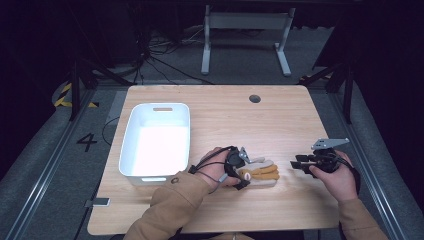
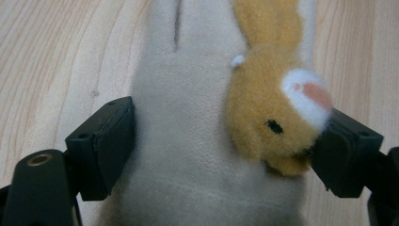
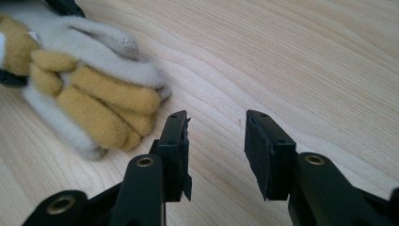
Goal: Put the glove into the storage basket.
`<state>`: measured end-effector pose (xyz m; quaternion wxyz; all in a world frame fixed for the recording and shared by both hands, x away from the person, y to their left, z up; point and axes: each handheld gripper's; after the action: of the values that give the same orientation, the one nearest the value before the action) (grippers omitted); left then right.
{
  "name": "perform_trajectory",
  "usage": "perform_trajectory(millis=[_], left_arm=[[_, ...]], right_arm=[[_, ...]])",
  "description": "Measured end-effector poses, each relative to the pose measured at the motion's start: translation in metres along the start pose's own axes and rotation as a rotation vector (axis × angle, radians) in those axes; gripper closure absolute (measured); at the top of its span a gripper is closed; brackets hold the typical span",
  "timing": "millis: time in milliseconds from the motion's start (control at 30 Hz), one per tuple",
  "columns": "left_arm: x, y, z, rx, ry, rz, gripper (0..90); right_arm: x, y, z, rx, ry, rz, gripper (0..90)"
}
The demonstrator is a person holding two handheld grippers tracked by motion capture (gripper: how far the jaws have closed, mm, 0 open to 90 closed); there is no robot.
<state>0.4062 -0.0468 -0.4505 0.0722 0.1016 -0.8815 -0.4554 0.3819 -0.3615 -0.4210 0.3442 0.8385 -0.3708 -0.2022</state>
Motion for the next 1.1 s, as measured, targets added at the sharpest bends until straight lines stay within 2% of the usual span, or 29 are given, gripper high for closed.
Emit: perform_trajectory(millis=[67,100,267,500,633,767,867,967,1100], left_arm=[[0.001,-0.002,0.001,-0.005,-0.008,-0.001,15.6],[0.002,-0.004,0.001,-0.014,-0.028,-0.015,15.4],[0.004,-0.004,-0.001,-0.033,-0.034,-0.023,15.1],[0.001,0.000,-0.004,-0.022,0.012,-0.014,17.5],[0.000,-0.003,-0.004,-0.033,0.012,-0.013,16.2],[0.001,-0.005,-0.007,-0.057,-0.011,-0.023,15.5],[0.001,-0.008,-0.008,-0.047,-0.018,-0.022,15.4],[0.001,-0.007,-0.009,-0.048,-0.018,-0.020,15.7],[-0.001,-0.002,-0.010,-0.050,0.004,-0.023,16.4]], right_arm=[[0.000,0.000,0.000,0.000,0.000,0.002,60.5],[-0.001,0.000,0.000,-0.001,-0.003,0.002,60.5],[0.000,0.000,0.000,-0.001,-0.004,0.000,60.3],[0.000,0.000,0.000,0.005,-0.013,-0.008,59.6],[-0.001,0.000,0.000,0.008,-0.016,-0.013,59.6],[0.000,0.000,0.000,0.009,-0.015,-0.014,59.6],[0.000,-0.001,0.000,0.008,-0.015,-0.017,59.3],[-0.001,-0.001,0.000,0.008,-0.013,-0.019,59.2],[-0.001,0.000,0.000,0.017,-0.013,-0.021,59.1]])
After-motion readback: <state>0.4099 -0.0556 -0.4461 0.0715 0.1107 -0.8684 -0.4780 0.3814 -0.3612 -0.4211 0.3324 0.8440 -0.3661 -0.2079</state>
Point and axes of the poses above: each handheld gripper's, and its own axes: y roughly backward along the jaws, z roughly out of its underside, x roughly to its right, and after that the axes turned 1 degree about -y, right-handed
